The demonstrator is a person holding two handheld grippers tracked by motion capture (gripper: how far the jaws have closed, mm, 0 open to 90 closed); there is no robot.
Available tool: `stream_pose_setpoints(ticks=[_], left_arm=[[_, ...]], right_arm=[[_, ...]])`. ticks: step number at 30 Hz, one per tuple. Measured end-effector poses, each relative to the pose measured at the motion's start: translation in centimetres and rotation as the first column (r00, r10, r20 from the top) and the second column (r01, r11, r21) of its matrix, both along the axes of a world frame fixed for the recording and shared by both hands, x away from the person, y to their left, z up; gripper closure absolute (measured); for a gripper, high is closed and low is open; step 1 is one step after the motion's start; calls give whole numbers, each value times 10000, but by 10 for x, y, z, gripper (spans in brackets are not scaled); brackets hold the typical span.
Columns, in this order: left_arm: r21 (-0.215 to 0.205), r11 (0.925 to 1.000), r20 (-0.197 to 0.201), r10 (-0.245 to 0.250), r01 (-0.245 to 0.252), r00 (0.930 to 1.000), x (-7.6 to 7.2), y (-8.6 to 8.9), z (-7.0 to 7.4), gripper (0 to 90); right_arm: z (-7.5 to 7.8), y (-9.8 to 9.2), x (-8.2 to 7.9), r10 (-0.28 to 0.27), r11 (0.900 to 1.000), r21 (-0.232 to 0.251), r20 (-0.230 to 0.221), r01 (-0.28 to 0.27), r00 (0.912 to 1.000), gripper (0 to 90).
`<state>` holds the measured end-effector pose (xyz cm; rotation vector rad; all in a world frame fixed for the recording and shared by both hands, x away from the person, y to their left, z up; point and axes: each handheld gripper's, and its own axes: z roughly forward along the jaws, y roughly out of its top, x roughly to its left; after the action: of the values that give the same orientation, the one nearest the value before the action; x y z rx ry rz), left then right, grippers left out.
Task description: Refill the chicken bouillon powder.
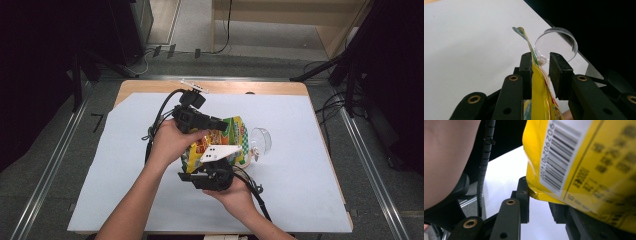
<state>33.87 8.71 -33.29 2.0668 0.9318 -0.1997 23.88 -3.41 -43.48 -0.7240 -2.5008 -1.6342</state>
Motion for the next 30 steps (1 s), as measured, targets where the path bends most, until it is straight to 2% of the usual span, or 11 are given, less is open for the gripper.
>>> stream_pose_setpoints(ticks=[2, 4, 7, 23, 30], left_arm=[[29, 10000, -17, -19, 19, 10000, 3, -1, 2, 728], [147, 9999, -4, -34, 35, 10000, 5, -2, 4, 728], [111, 9999, 105, 23, -24, 9999, 2, -2, 2, 729], [73, 9999, 221, 89, -91, 9997, -2, 1, 0, 728], [52, 9999, 423, 129, -131, 9990, -6, 1, 3, 728]], right_arm=[[2, 0, 4, -9, 9999, -122, 8, 9, 10000, 736], [3, 0, 6, -42, 10000, -23, -52, 42, 10000, 736], [2, 1, 7, -101, 9999, 2, -168, 101, 9998, 736], [-2, 1, 3, -36, 10000, -21, 62, 36, 10000, 736], [-1, 2, 2, -38, 10000, -36, 190, 38, 9998, 737]])
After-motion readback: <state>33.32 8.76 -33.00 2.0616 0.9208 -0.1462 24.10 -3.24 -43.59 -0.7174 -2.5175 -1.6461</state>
